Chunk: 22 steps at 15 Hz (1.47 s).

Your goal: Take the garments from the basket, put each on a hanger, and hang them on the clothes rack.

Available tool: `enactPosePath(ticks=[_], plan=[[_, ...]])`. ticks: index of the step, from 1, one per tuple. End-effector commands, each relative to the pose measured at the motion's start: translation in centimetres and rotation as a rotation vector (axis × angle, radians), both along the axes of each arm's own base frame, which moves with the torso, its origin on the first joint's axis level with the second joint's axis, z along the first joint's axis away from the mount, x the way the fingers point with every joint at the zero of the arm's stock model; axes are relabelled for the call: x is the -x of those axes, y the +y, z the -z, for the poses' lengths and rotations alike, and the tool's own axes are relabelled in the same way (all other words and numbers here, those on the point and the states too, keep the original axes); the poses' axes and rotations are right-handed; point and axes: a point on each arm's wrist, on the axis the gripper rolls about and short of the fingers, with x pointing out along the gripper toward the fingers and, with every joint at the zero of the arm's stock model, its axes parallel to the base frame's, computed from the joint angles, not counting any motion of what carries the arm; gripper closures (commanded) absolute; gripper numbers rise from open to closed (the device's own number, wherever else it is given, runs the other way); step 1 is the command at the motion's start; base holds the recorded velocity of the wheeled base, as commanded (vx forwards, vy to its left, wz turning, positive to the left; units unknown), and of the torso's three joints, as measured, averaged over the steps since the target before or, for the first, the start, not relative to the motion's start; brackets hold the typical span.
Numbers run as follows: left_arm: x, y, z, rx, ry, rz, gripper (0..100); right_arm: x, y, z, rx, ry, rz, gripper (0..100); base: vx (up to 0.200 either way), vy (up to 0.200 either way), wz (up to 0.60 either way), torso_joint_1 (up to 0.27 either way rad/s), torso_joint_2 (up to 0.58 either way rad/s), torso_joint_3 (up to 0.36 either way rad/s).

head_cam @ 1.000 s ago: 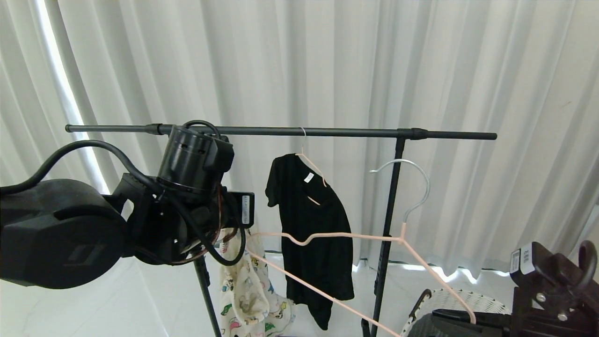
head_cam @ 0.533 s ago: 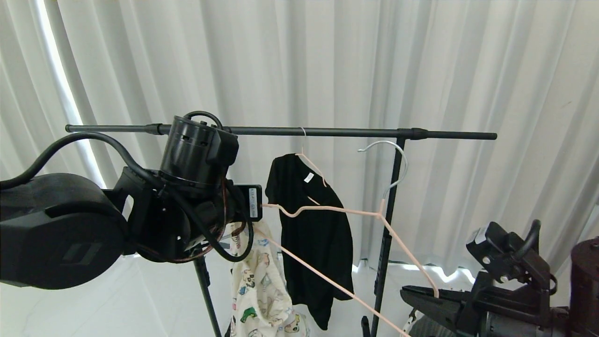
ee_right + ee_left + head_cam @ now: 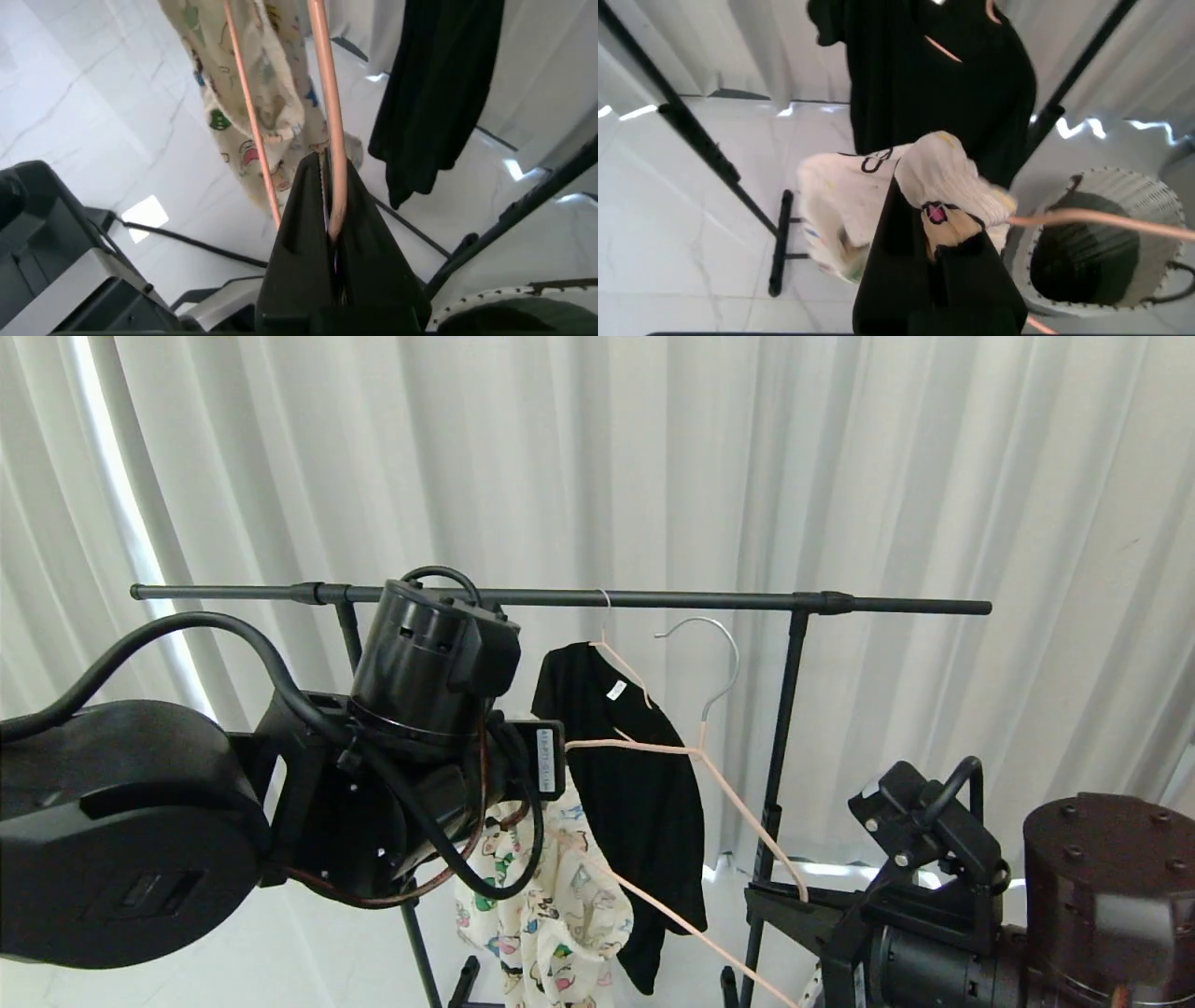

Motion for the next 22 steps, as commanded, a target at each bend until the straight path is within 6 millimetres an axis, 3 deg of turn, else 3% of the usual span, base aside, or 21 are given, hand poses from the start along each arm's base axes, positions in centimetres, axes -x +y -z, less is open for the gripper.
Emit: enactPosePath(ticks=[1,6,14,18,19,22], plan=[[1.3,-1.3,-0.2,0.014,-0.001,0.060,100,-0.5,1.3,0.1,0.004,0.002,-0.013,100,0.000,0.000,0.00,0.000,0.00,0.000],[2.7,-3.1,-1.0,0.063,-0.015,0.127,100,-0.3,3.3,0.2,0.013,-0.008,-0.024,100,0.000,0.000,0.00,0.000,0.00,0.000],[4.1,-4.3,-1.1,0.090,-0.040,0.192,100,0.4,4.4,0.7,0.028,0.001,-0.015,100,0.000,0.000,0.00,0.000,0.00,0.000],[6.2,-0.4,0.2,-0.023,-0.036,0.239,100,0.4,3.7,1.3,0.057,-0.005,0.038,100,0.000,0.000,0.00,0.000,0.00,0.000],[7.0,1.0,-0.1,-0.014,-0.042,0.329,100,0.5,3.6,1.4,0.062,-0.003,0.040,100,0.000,0.000,0.00,0.000,0.00,0.000],[7.0,1.8,-0.4,-0.064,-0.073,0.434,100,0.8,3.8,1.4,0.064,-0.006,0.025,100,0.000,0.000,0.00,0.000,0.00,0.000]])
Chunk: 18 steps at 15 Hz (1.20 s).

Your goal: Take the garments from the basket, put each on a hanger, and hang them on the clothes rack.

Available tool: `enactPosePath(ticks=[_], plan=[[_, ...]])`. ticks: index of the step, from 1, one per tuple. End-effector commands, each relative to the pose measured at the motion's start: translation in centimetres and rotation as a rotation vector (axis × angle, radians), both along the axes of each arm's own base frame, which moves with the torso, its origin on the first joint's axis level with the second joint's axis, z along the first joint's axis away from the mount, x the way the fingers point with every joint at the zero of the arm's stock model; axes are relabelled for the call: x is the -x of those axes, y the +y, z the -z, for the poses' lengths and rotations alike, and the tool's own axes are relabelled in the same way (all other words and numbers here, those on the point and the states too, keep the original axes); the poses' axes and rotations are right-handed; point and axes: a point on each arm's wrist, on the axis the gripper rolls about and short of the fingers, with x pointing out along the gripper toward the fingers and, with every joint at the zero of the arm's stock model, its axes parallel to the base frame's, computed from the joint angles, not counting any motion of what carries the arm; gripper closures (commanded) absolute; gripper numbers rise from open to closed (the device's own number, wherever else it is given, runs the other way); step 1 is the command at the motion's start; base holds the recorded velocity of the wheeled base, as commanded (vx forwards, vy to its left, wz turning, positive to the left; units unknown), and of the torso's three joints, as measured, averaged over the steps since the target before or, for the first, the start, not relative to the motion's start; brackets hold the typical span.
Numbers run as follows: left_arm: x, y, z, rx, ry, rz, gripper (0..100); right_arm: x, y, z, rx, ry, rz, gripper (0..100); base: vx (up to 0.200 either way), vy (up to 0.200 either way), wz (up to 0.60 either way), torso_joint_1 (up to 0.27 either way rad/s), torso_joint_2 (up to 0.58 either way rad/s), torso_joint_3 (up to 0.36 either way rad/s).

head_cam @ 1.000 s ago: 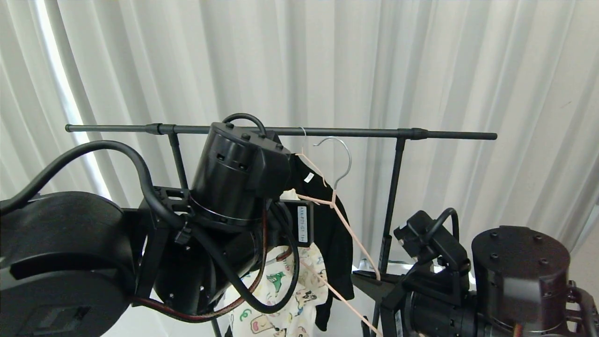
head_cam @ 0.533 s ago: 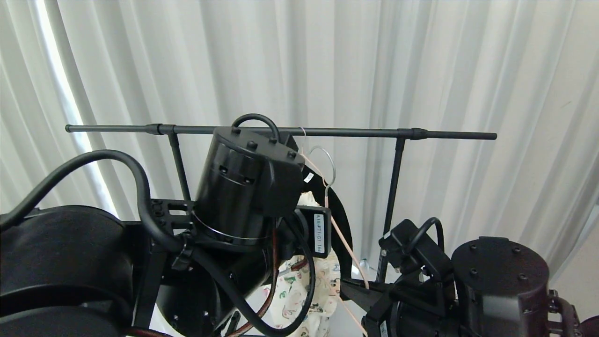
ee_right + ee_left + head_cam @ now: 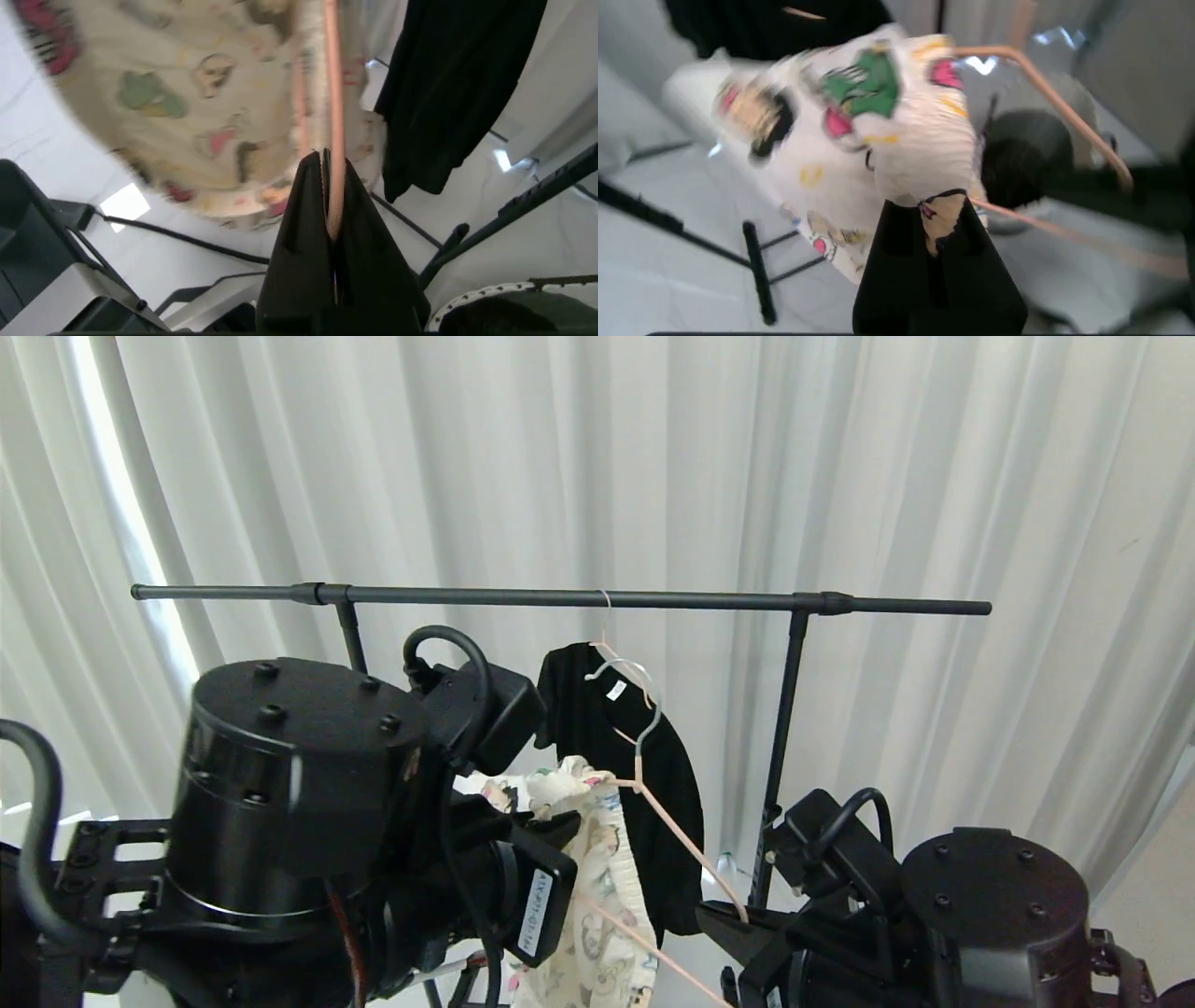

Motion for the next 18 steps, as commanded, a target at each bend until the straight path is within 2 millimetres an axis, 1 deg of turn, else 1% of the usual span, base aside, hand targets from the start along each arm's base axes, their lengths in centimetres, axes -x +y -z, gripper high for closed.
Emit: enactPosePath(ticks=[1,2,3,4,6,8,11,14,16,17,18], plan=[[-0.3,0.5,-0.4,0.017,-0.039,-0.009,100,0.4,0.1,-0.1,-0.002,-0.001,-0.015,100,0.000,0.000,0.00,0.000,0.00,0.000],[-0.7,0.4,-0.3,0.018,-0.050,-0.016,100,0.5,0.1,-0.1,-0.001,-0.003,-0.019,100,0.000,0.000,0.00,0.000,0.00,0.000],[-2.0,0.3,-0.2,0.021,-0.090,-0.039,100,0.9,0.3,0.0,0.001,-0.002,-0.034,100,0.000,0.000,0.00,0.000,0.00,0.000],[-2.5,0.5,-0.1,0.013,-0.112,-0.049,100,0.9,0.3,0.0,0.001,-0.003,-0.034,100,0.000,0.000,0.00,0.000,0.00,0.000],[-2.8,0.8,0.0,-0.011,-0.123,-0.054,100,0.9,0.2,0.0,0.004,-0.002,-0.033,100,0.000,0.000,0.00,0.000,0.00,0.000],[-2.8,0.8,-0.1,-0.008,-0.126,-0.049,100,0.9,0.2,0.1,0.005,-0.001,-0.033,100,0.000,0.000,0.00,0.000,0.00,0.000],[-1.7,-0.3,-0.4,0.011,-0.127,0.082,100,0.9,0.4,0.0,0.002,-0.004,-0.035,100,0.000,0.000,0.00,0.000,0.00,0.000],[-1.6,-0.7,-0.6,-0.035,-0.193,0.221,100,0.8,0.5,0.0,-0.009,-0.009,-0.035,100,0.000,0.000,0.00,0.000,0.00,0.000],[-1.6,-0.6,-0.6,-0.050,-0.205,0.236,100,0.6,0.2,0.0,-0.009,-0.008,-0.023,100,0.000,0.000,0.00,0.000,0.00,0.000],[-1.7,-0.2,-0.8,-0.045,-0.212,0.223,100,0.2,-0.2,-0.1,-0.013,-0.010,0.000,100,0.000,0.000,0.00,0.000,0.00,0.000],[-1.7,0.1,-0.9,-0.042,-0.216,0.212,0,-0.1,-0.3,-0.3,-0.022,-0.015,0.012,100,0.000,0.000,0.00,0.000,0.00,0.000]])
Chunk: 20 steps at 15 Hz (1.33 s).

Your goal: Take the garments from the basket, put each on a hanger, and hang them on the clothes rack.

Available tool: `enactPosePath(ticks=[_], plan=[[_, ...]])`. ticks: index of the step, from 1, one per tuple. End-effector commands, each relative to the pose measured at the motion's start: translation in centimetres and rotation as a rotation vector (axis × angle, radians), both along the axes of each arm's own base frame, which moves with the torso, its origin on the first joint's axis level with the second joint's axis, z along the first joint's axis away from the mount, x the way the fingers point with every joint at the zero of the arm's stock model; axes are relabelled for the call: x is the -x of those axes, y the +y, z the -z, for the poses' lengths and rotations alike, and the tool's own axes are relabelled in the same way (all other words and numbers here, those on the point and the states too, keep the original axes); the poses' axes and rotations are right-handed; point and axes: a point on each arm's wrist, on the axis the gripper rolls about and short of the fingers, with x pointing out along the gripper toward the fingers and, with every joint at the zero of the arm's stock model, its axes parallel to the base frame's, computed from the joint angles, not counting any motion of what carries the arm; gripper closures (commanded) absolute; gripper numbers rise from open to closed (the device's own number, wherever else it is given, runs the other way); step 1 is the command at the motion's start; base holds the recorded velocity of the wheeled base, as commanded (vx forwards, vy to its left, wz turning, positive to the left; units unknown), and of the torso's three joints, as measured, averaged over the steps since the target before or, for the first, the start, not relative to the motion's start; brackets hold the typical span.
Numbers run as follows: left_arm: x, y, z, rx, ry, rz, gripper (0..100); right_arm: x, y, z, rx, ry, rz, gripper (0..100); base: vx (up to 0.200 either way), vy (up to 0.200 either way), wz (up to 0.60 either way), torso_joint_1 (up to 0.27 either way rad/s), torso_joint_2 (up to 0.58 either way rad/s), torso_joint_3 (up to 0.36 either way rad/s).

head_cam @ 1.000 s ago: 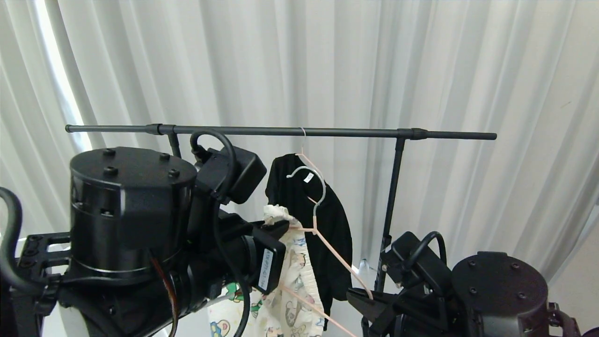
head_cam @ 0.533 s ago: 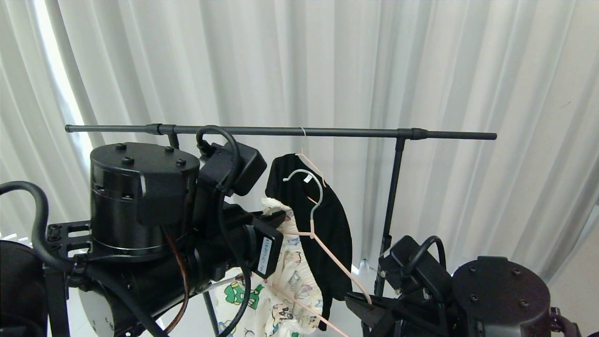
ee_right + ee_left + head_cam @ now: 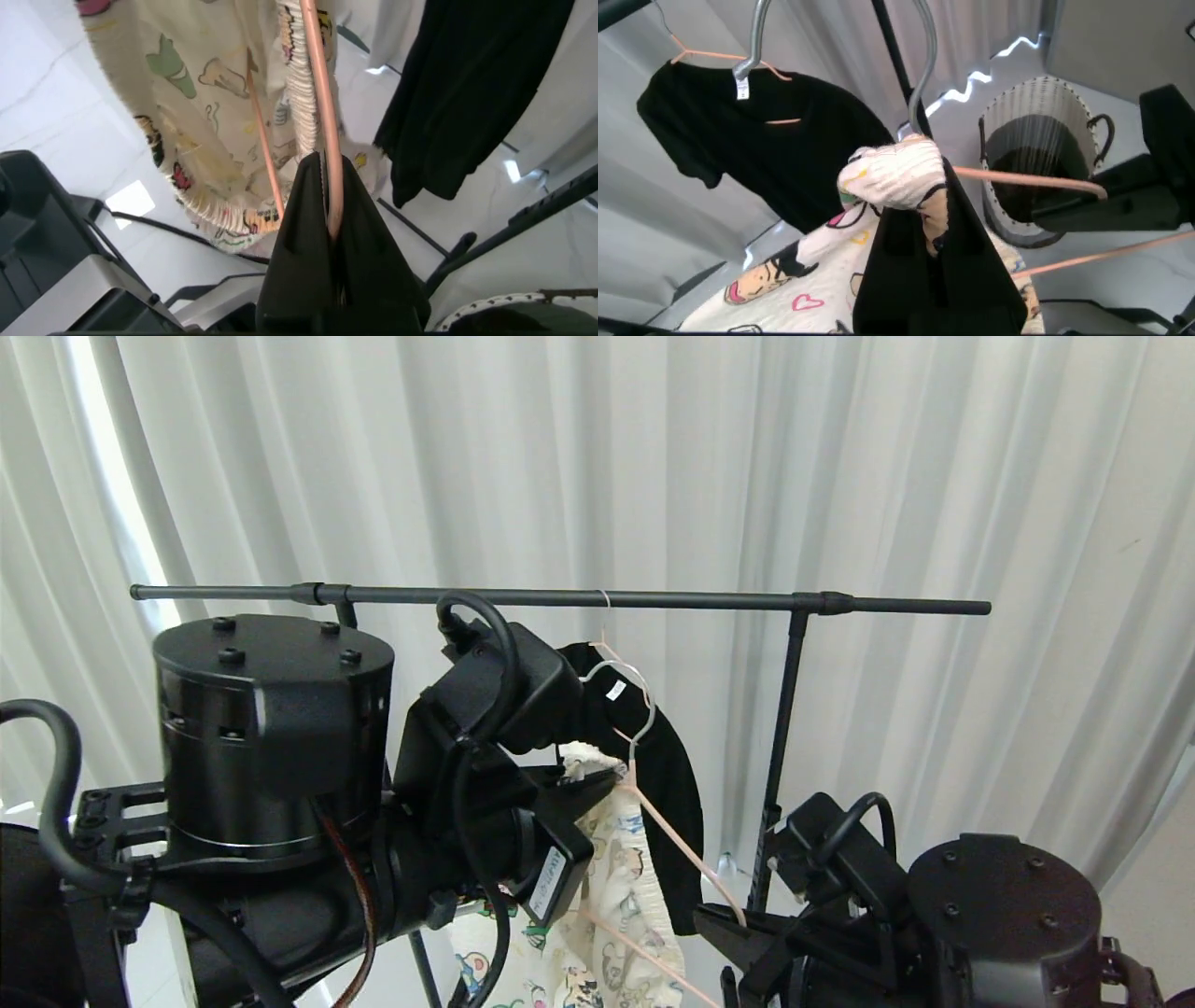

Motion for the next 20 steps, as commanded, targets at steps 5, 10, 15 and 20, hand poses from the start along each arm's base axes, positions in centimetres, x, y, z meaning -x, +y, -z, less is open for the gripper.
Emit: enactPosePath(ticks=[5,10,15,20], plan=[[-0.4,1.3,-0.7,0.017,-0.022,-0.047,0,-1.0,-0.6,-1.0,-0.053,-0.070,0.031,100,0.000,0.000,0.00,0.000,0.00,0.000],[0.8,3.1,-1.1,0.032,-0.041,-0.067,0,-1.6,-3.4,0.0,-0.032,-0.181,0.076,100,0.000,0.000,0.00,0.000,0.00,0.000],[4.0,5.8,1.3,0.011,0.008,0.072,0,0.9,-7.5,1.4,0.049,-0.193,0.041,100,0.000,0.000,0.00,0.000,0.00,0.000],[5.1,6.0,4.5,-0.047,0.102,0.292,0,5.2,-7.8,2.6,0.097,-0.209,-0.195,100,0.000,0.000,0.00,0.000,0.00,0.000]])
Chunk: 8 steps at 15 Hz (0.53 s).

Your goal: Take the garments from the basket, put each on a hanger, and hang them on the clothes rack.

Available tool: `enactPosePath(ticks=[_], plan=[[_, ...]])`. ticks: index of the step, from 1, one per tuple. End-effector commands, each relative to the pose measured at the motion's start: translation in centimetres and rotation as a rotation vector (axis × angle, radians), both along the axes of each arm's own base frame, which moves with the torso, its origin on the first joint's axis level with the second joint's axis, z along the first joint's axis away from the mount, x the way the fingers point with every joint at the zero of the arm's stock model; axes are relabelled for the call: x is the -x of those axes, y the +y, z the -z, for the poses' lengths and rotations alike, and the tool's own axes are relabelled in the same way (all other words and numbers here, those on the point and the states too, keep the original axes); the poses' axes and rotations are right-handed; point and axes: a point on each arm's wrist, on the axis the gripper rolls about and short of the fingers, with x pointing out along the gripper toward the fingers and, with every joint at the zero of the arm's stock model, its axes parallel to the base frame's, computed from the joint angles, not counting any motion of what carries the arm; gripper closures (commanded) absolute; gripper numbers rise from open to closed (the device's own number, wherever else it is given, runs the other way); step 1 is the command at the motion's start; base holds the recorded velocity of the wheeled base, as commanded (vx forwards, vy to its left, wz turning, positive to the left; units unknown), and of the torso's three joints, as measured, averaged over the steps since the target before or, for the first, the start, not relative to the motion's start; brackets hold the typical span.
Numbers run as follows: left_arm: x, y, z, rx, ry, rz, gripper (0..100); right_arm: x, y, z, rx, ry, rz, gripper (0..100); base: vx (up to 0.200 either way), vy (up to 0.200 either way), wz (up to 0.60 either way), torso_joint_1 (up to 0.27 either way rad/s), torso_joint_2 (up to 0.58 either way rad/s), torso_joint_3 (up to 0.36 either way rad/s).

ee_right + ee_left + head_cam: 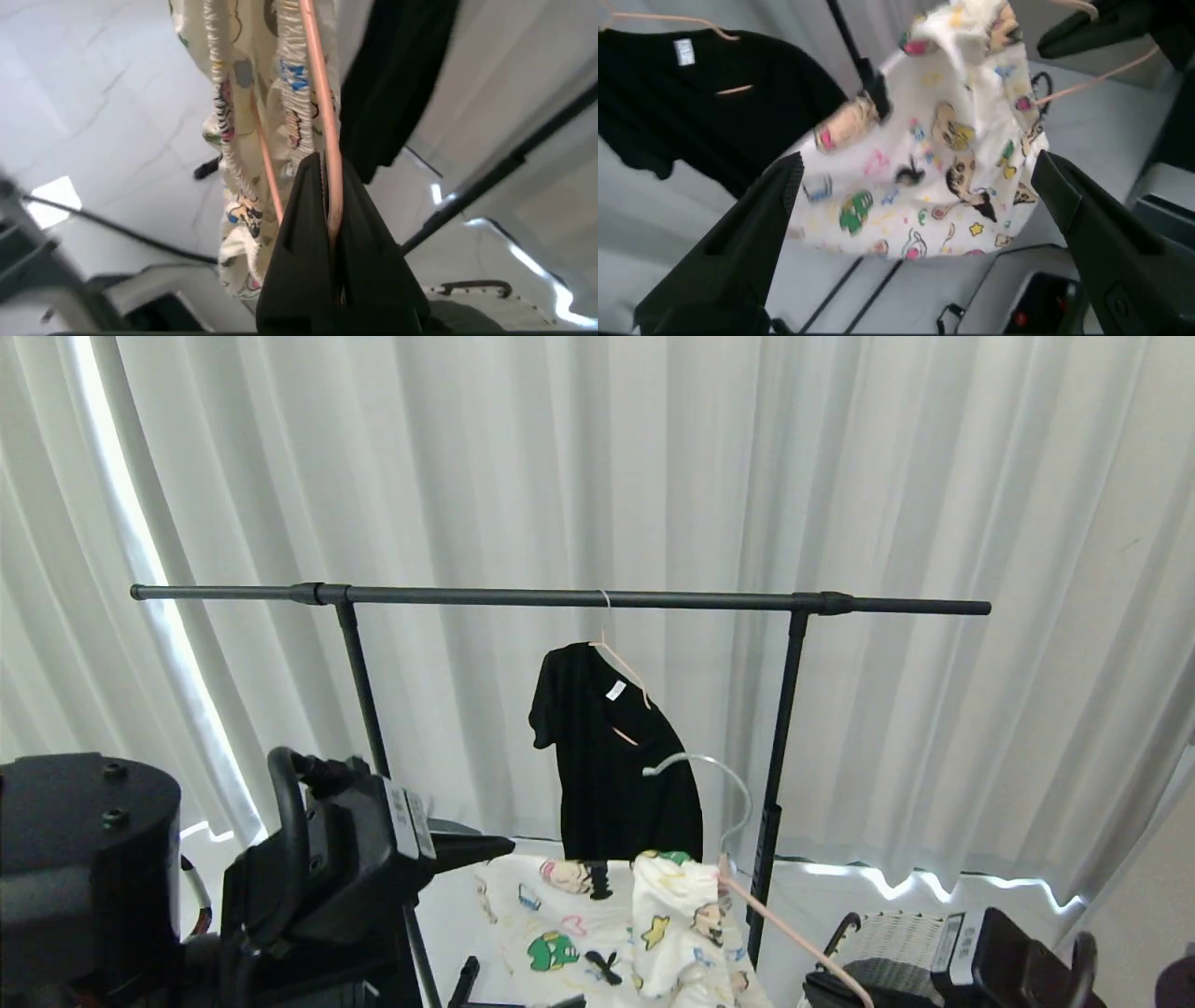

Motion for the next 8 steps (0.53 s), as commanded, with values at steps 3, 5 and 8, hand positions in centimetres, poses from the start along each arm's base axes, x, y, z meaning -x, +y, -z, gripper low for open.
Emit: enactPosePath(ticks=[3,5,8], plan=[[1.7,0.8,3.3,-0.078,0.072,0.154,0,3.1,-0.1,0.6,0.027,-0.032,-0.178,100,0.000,0.000,0.00,0.000,0.00,0.000],[2.5,0.3,4.1,-0.108,0.084,0.222,0,3.6,0.1,0.5,0.037,-0.058,-0.223,100,0.000,0.000,0.00,0.000,0.00,0.000],[2.1,-0.3,4.6,-0.131,0.112,0.226,0,4.6,0.6,0.3,0.037,-0.085,-0.293,100,0.000,0.000,0.00,0.000,0.00,0.000]])
